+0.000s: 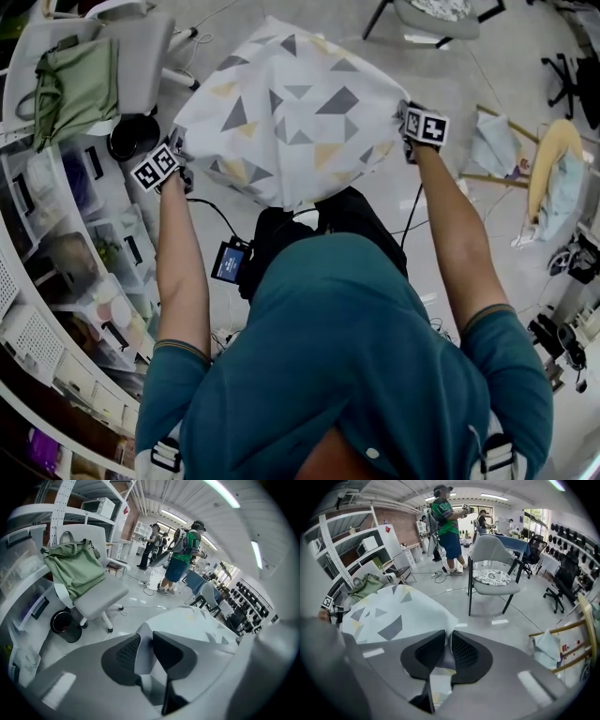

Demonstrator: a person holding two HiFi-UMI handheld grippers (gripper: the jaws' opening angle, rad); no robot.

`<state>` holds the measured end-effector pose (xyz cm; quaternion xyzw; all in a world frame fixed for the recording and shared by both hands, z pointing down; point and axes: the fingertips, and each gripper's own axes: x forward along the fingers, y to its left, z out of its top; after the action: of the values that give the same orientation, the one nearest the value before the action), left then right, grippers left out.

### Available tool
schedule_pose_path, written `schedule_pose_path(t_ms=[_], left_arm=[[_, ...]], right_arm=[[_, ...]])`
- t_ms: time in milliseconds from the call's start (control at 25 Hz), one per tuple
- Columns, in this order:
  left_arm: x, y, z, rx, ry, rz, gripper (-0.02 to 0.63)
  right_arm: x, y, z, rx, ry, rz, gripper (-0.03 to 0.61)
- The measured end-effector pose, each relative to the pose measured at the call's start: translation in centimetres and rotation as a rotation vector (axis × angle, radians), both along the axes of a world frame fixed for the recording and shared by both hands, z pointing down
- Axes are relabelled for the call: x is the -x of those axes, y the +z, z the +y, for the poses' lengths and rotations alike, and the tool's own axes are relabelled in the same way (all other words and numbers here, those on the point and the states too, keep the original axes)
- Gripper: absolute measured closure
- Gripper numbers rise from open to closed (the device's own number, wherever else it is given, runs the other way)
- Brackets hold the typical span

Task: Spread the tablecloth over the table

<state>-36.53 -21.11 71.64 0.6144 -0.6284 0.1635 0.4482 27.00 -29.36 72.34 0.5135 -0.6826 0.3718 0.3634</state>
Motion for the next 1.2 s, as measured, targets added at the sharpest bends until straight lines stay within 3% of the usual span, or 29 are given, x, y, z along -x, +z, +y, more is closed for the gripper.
schedule_pose_path(t_ms=[280, 320, 360, 400, 520, 600, 720, 840, 960, 1040, 1200], left_arm=[[0.5, 2.0, 2.5, -0.003, -0.050, -0.088, 0.510], [0.7, 2.4, 2.9, 0.013, -0.054, -0.120, 0.493], [0.8, 2.8, 3.5, 0.037, -0.047, -0.154, 0.418], [0.7, 3.4, 4.1, 0.061, -0.032, -0.177, 0.397], [0.2, 4.4, 5.6, 0.092, -0.008, -0.200, 0.397], [-0.2, 3.6, 5.8, 0.052, -0.005, -0.250, 0.400], [-3.4, 1.2, 5.0, -0.090, 0.061, -0.300, 0.423], [-9.6, 0.7, 4.9, -0.189, 0.219, -0.249, 0.469], [-14.7, 2.6, 6.3, -0.174, 0.353, -0.183, 0.520], [-16.4, 3.8, 7.1, -0.158, 0.358, -0.149, 0.531], [-16.8, 4.9, 8.0, -0.139, 0.325, -0.121, 0.528]], right_arm=[[-2.1, 1.9, 3.9, 0.012, -0.014, 0.196, 0.531], [-2.1, 2.0, 4.5, 0.009, -0.012, 0.203, 0.531], [-1.9, 2.0, 5.0, 0.004, -0.009, 0.206, 0.531], [-1.5, 2.1, 5.5, -0.001, -0.011, 0.204, 0.531], [1.3, 2.8, 6.4, -0.025, -0.080, 0.171, 0.531], [4.2, 2.8, 6.8, -0.069, -0.163, 0.165, 0.531], [9.0, 2.2, 8.5, -0.131, -0.280, 0.140, 0.532], [13.0, 3.2, 11.1, -0.105, -0.346, 0.089, 0.531], [14.2, 4.6, 12.9, -0.069, -0.330, 0.086, 0.532], [14.3, 4.8, 13.3, -0.064, -0.314, 0.086, 0.535], [14.8, 4.5, 13.9, -0.066, -0.393, 0.097, 0.565]])
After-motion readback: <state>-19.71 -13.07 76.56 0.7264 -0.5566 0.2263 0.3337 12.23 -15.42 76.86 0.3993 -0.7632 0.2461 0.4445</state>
